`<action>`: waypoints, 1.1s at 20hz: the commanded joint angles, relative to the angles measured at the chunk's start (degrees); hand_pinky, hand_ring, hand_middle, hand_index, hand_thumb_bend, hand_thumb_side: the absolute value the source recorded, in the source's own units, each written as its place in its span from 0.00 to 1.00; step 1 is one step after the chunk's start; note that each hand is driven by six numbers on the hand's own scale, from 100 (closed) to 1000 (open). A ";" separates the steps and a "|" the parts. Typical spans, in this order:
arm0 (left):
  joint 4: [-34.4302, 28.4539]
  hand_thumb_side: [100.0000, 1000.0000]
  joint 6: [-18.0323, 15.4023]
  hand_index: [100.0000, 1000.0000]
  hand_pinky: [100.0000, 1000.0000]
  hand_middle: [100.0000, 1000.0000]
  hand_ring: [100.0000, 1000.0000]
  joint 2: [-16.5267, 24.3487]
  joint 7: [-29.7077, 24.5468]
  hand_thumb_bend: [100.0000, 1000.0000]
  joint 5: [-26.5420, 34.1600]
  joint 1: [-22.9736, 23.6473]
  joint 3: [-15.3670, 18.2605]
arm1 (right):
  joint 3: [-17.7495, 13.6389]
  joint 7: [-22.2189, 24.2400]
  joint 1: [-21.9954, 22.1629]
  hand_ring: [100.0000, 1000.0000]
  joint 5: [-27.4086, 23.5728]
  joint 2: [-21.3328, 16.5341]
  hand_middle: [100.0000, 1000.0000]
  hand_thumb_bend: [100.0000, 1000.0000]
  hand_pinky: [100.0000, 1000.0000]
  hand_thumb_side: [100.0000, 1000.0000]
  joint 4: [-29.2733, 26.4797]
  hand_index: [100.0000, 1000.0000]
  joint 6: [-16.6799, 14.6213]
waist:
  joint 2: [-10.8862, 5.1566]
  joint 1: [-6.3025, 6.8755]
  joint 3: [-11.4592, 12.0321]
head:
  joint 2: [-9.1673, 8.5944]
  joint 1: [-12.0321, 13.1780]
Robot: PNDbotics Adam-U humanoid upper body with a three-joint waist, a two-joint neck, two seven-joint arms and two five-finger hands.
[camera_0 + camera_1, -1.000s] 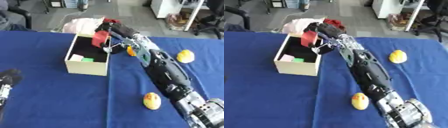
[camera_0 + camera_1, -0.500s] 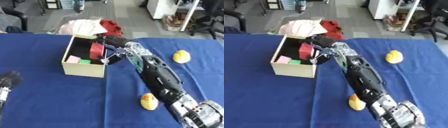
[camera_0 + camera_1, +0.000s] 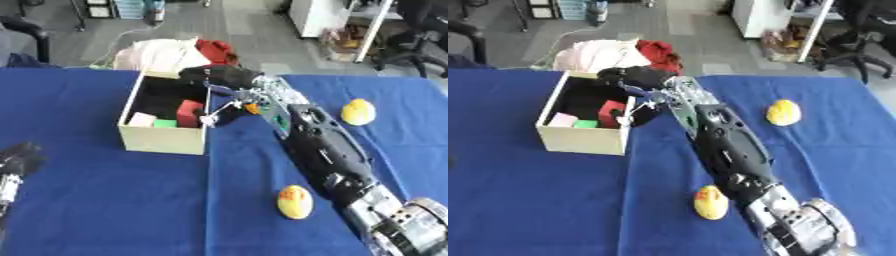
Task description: Pick up objects on the table and place them in the box.
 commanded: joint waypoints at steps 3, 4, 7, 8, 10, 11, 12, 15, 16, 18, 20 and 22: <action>-0.89 0.60 -0.09 0.81 0.87 0.72 0.76 0.88 0.47 0.02 -0.06 0.18 0.78 | 2.84 1.52 -1.51 0.91 -5.46 -4.80 1.00 0.00 0.93 0.15 -6.02 1.00 -3.18 | -1.72 -0.38 -1.09 | 0.86 0.75; -0.85 0.60 -0.09 0.81 0.87 0.72 0.76 0.92 0.56 0.02 -0.09 0.30 0.85 | 3.80 1.85 -1.13 0.92 -7.23 -6.01 1.00 0.00 0.93 0.15 -7.78 1.00 -4.03 | -1.86 -0.50 -1.40 | 0.97 0.90; -0.72 0.60 -0.10 0.81 0.87 0.72 0.76 1.07 0.82 0.02 -0.19 0.70 1.12 | 6.89 3.25 1.16 0.91 -13.31 -10.51 0.99 0.00 0.93 0.15 -14.49 1.00 -6.10 | -2.26 -0.80 -2.53 | 1.51 1.61; -0.69 0.60 -0.12 0.81 0.87 0.72 0.76 1.13 0.92 0.02 -0.21 0.82 1.21 | 7.91 4.00 2.42 0.91 -15.82 -12.28 0.98 0.00 0.93 0.15 -17.19 1.00 -6.48 | -2.37 -0.88 -2.92 | 1.68 1.84; -0.65 0.60 -0.13 0.81 0.87 0.72 0.76 1.26 1.13 0.02 -0.29 1.04 1.40 | 9.54 6.05 5.20 0.90 -20.66 -15.56 0.97 0.00 0.93 0.15 -22.51 1.00 -6.44 | -2.50 -1.00 -3.68 | 1.87 2.24; -0.63 0.60 -0.13 0.81 0.87 0.72 0.76 1.30 1.22 0.02 -0.34 1.13 1.47 | 10.15 7.19 6.68 0.89 -22.93 -16.98 0.95 0.00 0.92 0.15 -25.01 1.00 -6.17 | -2.53 -1.03 -4.07 | 1.94 2.39; -0.61 0.60 -0.12 0.81 0.87 0.72 0.76 1.33 1.30 0.03 -0.39 1.21 1.54 | 10.63 8.31 8.18 0.89 -25.12 -18.27 0.95 0.00 0.92 0.16 -27.41 1.00 -5.85 | -2.55 -1.06 -4.40 | 2.01 2.49; -0.59 0.60 -0.14 0.81 0.87 0.72 0.76 1.45 1.44 0.03 -0.52 1.38 1.65 | 11.79 11.84 13.01 0.88 -30.88 -21.48 0.94 0.00 0.91 0.24 -33.61 1.00 -4.68 | -2.61 -1.05 -5.34 | 2.12 2.79; -0.59 0.60 -0.15 0.81 0.87 0.72 0.76 1.48 1.48 0.03 -0.53 1.41 1.67 | 12.05 13.04 14.45 0.88 -32.28 -22.27 0.94 0.00 0.91 0.25 -35.32 1.00 -4.28 | -2.61 -1.04 -5.49 | 2.12 2.81; -0.58 0.60 -0.14 0.81 0.87 0.72 0.76 1.51 1.53 0.03 -0.58 1.46 1.70 | 12.77 15.34 17.11 0.88 -34.07 -23.42 0.94 0.00 0.91 0.33 -37.81 1.00 -3.72 | -2.61 -1.06 -5.65 | 2.13 2.77; -0.56 0.60 -0.14 0.81 0.87 0.72 0.76 1.47 1.53 0.03 -0.60 1.48 1.69 | 13.93 17.71 19.89 0.88 -34.75 -24.17 0.94 0.00 0.91 0.47 -39.06 1.00 -3.61 | -2.57 -1.04 -5.63 | 2.08 2.64; -0.57 0.60 -0.15 0.81 0.87 0.72 0.76 1.51 1.58 0.03 -0.63 1.51 1.75 | 14.79 19.45 22.41 0.88 -34.53 -24.51 0.94 0.00 0.91 0.55 -39.49 1.00 -3.80 | -2.55 -0.98 -5.58 | 1.97 2.64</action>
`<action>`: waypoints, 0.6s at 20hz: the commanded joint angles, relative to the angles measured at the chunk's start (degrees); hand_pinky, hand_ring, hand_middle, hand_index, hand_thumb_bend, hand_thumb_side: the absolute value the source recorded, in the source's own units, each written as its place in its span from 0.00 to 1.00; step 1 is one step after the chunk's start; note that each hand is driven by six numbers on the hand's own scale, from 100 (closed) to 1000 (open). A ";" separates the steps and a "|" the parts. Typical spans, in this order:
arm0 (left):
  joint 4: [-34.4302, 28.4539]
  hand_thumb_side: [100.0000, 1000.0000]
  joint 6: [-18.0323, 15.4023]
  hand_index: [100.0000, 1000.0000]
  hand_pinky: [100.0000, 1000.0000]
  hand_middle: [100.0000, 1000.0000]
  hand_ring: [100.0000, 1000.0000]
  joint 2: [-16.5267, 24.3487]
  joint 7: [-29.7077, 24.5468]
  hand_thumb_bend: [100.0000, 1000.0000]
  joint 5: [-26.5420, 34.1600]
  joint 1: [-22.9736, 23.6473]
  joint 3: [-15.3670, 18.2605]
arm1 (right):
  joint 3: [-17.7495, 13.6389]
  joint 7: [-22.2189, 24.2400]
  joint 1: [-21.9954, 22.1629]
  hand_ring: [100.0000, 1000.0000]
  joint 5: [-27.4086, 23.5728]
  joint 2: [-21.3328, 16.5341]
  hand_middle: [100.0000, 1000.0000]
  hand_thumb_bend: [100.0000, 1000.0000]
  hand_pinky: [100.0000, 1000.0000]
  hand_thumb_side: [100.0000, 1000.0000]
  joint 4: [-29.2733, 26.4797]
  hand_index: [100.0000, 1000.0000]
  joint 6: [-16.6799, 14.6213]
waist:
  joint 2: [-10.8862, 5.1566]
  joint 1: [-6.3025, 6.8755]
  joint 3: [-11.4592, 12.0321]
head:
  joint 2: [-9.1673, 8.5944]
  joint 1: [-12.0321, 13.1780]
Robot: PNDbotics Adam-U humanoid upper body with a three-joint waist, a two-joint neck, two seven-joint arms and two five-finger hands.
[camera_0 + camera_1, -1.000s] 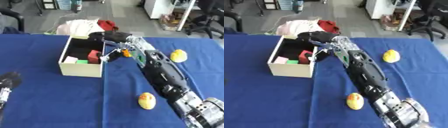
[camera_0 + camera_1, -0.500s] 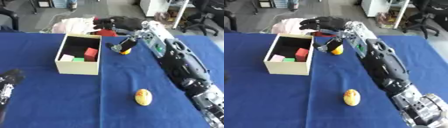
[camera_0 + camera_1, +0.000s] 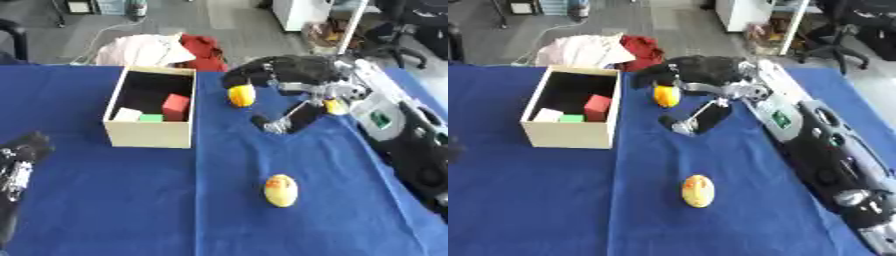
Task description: Pick up objects on the table and place them in the box.
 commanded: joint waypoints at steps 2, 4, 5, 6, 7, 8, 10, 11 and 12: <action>-0.72 0.60 -0.05 0.81 0.87 0.72 0.76 1.29 0.31 0.03 -0.10 -0.17 0.45 | 1.11 3.90 2.90 0.88 0.10 -2.37 0.94 0.00 0.91 0.59 -2.16 1.00 -1.36 | -1.47 -0.43 0.00 | -0.09 -0.04; -0.74 0.60 -0.04 0.81 0.87 0.72 0.76 1.31 0.33 0.03 -0.11 -0.19 0.44 | 1.67 4.20 4.78 0.89 1.85 -2.64 0.96 0.00 0.92 0.62 -2.65 1.00 -2.22 | -1.45 -0.45 0.01 | -0.18 -0.07; -0.74 0.60 -0.03 0.81 0.87 0.72 0.76 1.30 0.31 0.03 -0.12 -0.22 0.41 | 1.88 4.09 5.51 0.90 2.89 -2.76 0.96 0.00 0.93 0.62 -2.87 1.00 -2.65 | -1.43 -0.48 0.02 | -0.22 -0.11; -0.73 0.60 -0.03 0.81 0.87 0.72 0.76 1.29 0.29 0.03 -0.12 -0.26 0.39 | 2.08 3.81 6.23 0.90 4.07 -2.92 0.96 0.00 0.93 0.61 -3.06 1.00 -3.11 | -1.41 -0.51 0.05 | -0.27 -0.17; -0.73 0.60 -0.03 0.81 0.87 0.72 0.75 1.27 0.28 0.03 -0.13 -0.31 0.38 | 2.26 3.34 6.89 0.90 5.26 -3.08 0.96 0.00 0.93 0.62 -3.21 1.00 -3.57 | -1.38 -0.53 0.09 | -0.32 -0.20; -0.74 0.60 -0.04 0.81 0.87 0.72 0.75 1.26 0.27 0.03 -0.14 -0.34 0.38 | 2.43 2.75 7.72 0.90 6.39 -3.36 0.97 0.00 0.94 0.63 -3.32 1.00 -4.00 | -1.35 -0.53 0.15 | -0.36 -0.19; -0.76 0.60 -0.05 0.81 0.87 0.72 0.75 1.30 0.32 0.03 -0.18 -0.32 0.46 | 2.52 1.33 9.24 0.91 8.56 -4.02 0.97 0.00 0.94 0.62 -3.63 1.00 -4.71 | -1.28 -0.53 0.23 | -0.44 -0.18; -0.77 0.60 -0.04 0.81 0.87 0.72 0.75 1.34 0.38 0.03 -0.20 -0.30 0.51 | 2.48 0.56 9.95 0.92 9.56 -4.34 0.97 0.00 0.95 0.60 -3.79 1.00 -4.94 | -1.24 -0.54 0.23 | -0.48 -0.19; -0.76 0.60 -0.03 0.81 0.87 0.72 0.75 1.36 0.42 0.03 -0.23 -0.29 0.54 | 2.36 -0.27 10.67 0.92 10.55 -4.67 0.98 0.00 0.95 0.59 -3.97 1.00 -5.14 | -1.22 -0.57 0.20 | -0.50 -0.22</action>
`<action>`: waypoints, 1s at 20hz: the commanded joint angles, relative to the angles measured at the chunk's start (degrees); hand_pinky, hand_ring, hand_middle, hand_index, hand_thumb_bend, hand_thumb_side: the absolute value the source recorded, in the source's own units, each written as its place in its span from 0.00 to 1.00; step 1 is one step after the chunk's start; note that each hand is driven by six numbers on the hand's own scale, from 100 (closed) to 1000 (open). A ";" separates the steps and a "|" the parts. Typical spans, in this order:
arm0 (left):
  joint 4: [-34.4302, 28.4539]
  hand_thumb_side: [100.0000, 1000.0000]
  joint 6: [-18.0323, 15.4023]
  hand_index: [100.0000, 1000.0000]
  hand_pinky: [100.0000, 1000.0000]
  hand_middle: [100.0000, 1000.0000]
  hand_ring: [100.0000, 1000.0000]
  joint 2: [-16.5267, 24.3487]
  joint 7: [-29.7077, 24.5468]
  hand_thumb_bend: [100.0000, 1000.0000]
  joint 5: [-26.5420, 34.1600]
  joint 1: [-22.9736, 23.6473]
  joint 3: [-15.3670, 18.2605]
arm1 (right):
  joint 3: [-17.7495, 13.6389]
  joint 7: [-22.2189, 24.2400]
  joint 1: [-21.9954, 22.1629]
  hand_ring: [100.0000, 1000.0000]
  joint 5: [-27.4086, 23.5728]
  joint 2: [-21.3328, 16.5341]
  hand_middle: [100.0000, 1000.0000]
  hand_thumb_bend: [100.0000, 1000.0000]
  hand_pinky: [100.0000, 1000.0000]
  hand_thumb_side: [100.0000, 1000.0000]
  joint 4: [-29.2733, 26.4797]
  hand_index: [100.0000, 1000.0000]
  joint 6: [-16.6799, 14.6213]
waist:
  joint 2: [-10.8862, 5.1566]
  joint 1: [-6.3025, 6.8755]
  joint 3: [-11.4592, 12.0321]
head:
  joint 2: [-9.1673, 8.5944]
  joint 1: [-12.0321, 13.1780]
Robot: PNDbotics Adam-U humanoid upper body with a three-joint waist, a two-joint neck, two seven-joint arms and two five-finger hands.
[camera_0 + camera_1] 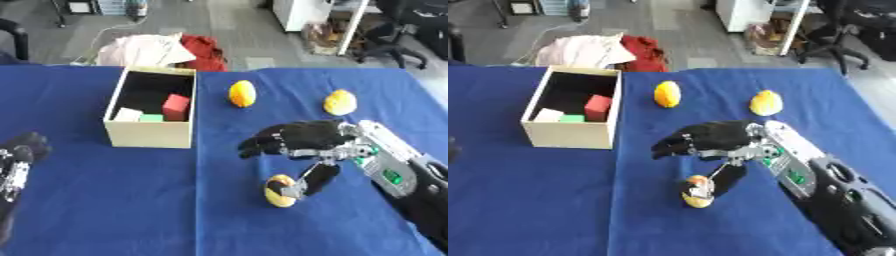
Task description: Pick up objects on the table and place them in the box.
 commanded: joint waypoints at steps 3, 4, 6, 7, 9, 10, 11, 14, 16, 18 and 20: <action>-0.76 0.60 -0.11 0.81 0.87 0.72 0.75 1.11 0.26 0.03 -0.22 -0.37 0.47 | -0.91 -1.19 1.76 0.93 5.47 -3.18 0.98 0.00 0.96 0.53 -1.58 1.00 -4.04 | -1.14 -0.60 -0.18 | -0.53 -0.10; -0.76 0.60 -0.12 0.81 0.87 0.72 0.75 1.11 0.24 0.03 -0.23 -0.39 0.45 | -1.01 -1.99 2.14 0.93 6.50 -3.33 0.99 0.00 0.96 0.50 -1.42 1.00 -4.14 | -1.12 -0.59 -0.24 | -0.55 -0.09; -0.77 0.60 -0.13 0.81 0.87 0.72 0.75 1.12 0.25 0.03 -0.25 -0.39 0.46 | -1.18 -3.60 2.56 0.93 8.44 -3.45 0.99 0.00 0.96 0.43 -1.03 1.00 -4.34 | -1.10 -0.55 -0.32 | -0.54 -0.12; -0.77 0.60 -0.12 0.81 0.87 0.72 0.75 1.11 0.27 0.03 -0.26 -0.38 0.47 | -1.23 -4.38 2.69 0.93 9.34 -3.42 0.99 0.00 0.96 0.39 -0.77 1.00 -4.44 | -1.10 -0.52 -0.33 | -0.55 -0.12; -0.77 0.60 -0.12 0.81 0.87 0.72 0.75 1.07 0.26 0.03 -0.27 -0.38 0.45 | -1.20 -5.77 2.78 0.93 11.07 -3.23 0.99 0.00 0.96 0.30 -0.06 1.00 -4.63 | -1.08 -0.43 -0.32 | -0.59 -0.11; -0.77 0.60 -0.12 0.81 0.87 0.72 0.75 1.04 0.26 0.03 -0.27 -0.38 0.45 | -1.15 -6.37 2.80 0.93 11.89 -3.08 0.99 0.00 0.96 0.24 0.38 1.00 -4.71 | -1.07 -0.37 -0.31 | -0.60 -0.10; -0.78 0.60 -0.13 0.81 0.87 0.72 0.75 1.03 0.27 0.03 -0.26 -0.37 0.46 | -1.10 -7.00 2.79 0.93 12.63 -2.90 0.98 0.00 0.96 0.24 0.82 1.00 -4.81 | -1.06 -0.32 -0.31 | -0.62 -0.11; -0.78 0.60 -0.11 0.81 0.87 0.72 0.75 0.99 0.31 0.03 -0.26 -0.35 0.47 | -1.10 -9.53 2.61 0.91 14.35 -2.17 0.95 0.00 0.95 0.23 2.10 0.95 -4.94 | -1.04 -0.21 -0.34 | -0.72 -0.11; -0.80 0.60 -0.11 0.81 0.87 0.72 0.75 0.95 0.30 0.03 -0.26 -0.34 0.46 | -1.05 -11.33 2.52 0.91 15.53 -1.81 0.94 0.00 0.95 0.23 2.98 0.89 -5.06 | -1.05 -0.14 -0.33 | -0.73 -0.09; -0.80 0.60 -0.10 0.81 0.87 0.72 0.75 0.94 0.34 0.03 -0.26 -0.30 0.49 | -0.94 -12.79 2.44 0.90 16.61 -1.59 0.93 0.00 0.94 0.22 3.68 0.79 -5.25 | -1.07 -0.11 -0.30 | -0.73 -0.13; -0.81 0.60 -0.09 0.81 0.87 0.72 0.75 0.95 0.39 0.03 -0.25 -0.27 0.52 | -0.96 -14.41 2.40 0.88 17.17 -1.39 0.90 0.00 0.93 0.22 4.24 0.69 -5.33 | -1.11 -0.09 -0.30 | -0.75 -0.14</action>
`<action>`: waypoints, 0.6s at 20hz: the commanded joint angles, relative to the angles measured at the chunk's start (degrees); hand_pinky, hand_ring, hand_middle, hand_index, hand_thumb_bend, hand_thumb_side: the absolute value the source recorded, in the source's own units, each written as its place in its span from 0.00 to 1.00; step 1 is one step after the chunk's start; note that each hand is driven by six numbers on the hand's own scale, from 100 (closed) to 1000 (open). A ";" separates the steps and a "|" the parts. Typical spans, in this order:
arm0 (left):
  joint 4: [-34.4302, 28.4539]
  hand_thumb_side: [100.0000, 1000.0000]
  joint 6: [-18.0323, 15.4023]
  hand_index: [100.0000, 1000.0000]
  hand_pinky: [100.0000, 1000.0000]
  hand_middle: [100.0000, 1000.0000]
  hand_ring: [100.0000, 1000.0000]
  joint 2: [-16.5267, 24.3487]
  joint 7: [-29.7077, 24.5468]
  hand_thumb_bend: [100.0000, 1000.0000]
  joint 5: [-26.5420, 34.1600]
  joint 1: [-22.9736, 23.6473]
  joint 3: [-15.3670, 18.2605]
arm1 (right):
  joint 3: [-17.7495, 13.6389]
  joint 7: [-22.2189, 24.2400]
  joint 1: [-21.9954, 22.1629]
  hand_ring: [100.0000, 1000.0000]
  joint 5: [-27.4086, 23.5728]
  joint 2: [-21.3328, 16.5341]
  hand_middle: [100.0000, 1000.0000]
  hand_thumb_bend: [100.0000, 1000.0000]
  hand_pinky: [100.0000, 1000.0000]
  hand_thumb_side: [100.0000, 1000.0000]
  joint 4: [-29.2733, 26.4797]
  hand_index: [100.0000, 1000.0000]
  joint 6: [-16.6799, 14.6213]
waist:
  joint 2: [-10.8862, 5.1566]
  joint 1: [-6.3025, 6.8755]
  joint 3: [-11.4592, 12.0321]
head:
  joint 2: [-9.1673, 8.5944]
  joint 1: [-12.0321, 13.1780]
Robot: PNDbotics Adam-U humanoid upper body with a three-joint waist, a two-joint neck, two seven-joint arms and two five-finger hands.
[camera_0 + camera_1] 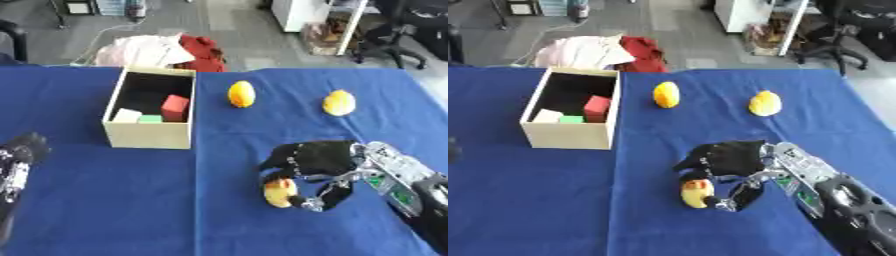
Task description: Pick up objects on the table and place them in the box.
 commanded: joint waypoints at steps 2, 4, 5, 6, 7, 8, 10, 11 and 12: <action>-0.82 0.60 -0.03 0.81 0.87 0.72 0.75 0.94 0.28 0.03 -0.06 -0.25 0.50 | -0.71 -3.76 -0.91 0.87 1.43 -0.62 0.88 0.00 0.92 0.21 0.70 0.62 -0.06 | -1.13 -0.09 -0.08 | -0.67 -0.11; -0.80 0.60 -0.02 0.81 0.87 0.72 0.75 0.92 0.28 0.03 -0.06 -0.23 0.50 | -0.81 -5.95 -1.00 0.85 1.51 -0.49 0.84 0.00 0.91 0.19 0.77 0.55 0.03 | -1.17 -0.09 -0.09 | -0.66 -0.08; -0.81 0.60 -0.02 0.81 0.87 0.72 0.75 0.92 0.30 0.03 -0.06 -0.22 0.51 | -0.88 -7.14 -1.09 0.83 1.43 -0.42 0.83 0.00 0.90 0.18 0.73 0.52 0.07 | -1.19 -0.08 -0.09 | -0.67 -0.07; -0.81 0.60 -0.02 0.81 0.87 0.72 0.75 0.92 0.32 0.03 -0.05 -0.21 0.53 | -0.96 -8.42 -1.23 0.82 1.28 -0.34 0.80 0.00 0.89 0.17 0.59 0.48 0.09 | -1.21 -0.07 -0.08 | -0.68 -0.06; -0.82 0.60 -0.02 0.81 0.87 0.72 0.75 0.92 0.34 0.03 -0.05 -0.20 0.54 | -1.04 -9.57 -1.35 0.82 1.17 -0.29 0.80 0.00 0.89 0.17 0.47 0.47 0.11 | -1.23 -0.06 -0.07 | -0.68 -0.05; -0.82 0.60 -0.02 0.81 0.87 0.72 0.75 0.92 0.36 0.03 -0.04 -0.19 0.54 | -1.16 -10.59 -1.46 0.79 1.04 -0.22 0.77 0.00 0.87 0.16 0.44 0.45 0.20 | -1.24 -0.05 -0.08 | -0.68 -0.04; -0.82 0.60 -0.02 0.81 0.87 0.72 0.75 0.90 0.38 0.03 -0.02 -0.18 0.55 | -1.70 -12.79 -1.85 0.77 -0.17 0.02 0.75 0.00 0.85 0.14 0.51 0.43 0.70 | -1.28 -0.06 -0.08 | -0.69 -0.01; -0.82 0.60 -0.02 0.81 0.87 0.72 0.75 0.90 0.40 0.03 -0.02 -0.17 0.57 | -1.95 -13.61 -2.08 0.77 -1.05 0.11 0.74 0.00 0.85 0.13 0.65 0.42 1.04 | -1.29 -0.07 -0.09 | -0.72 0.06; -0.82 0.60 -0.01 0.81 0.87 0.72 0.75 0.91 0.42 0.03 -0.02 -0.16 0.58 | -2.16 -14.07 -2.38 0.76 -1.93 0.19 0.73 0.00 0.84 0.13 0.74 0.42 1.32 | -1.31 -0.08 -0.09 | -0.74 0.13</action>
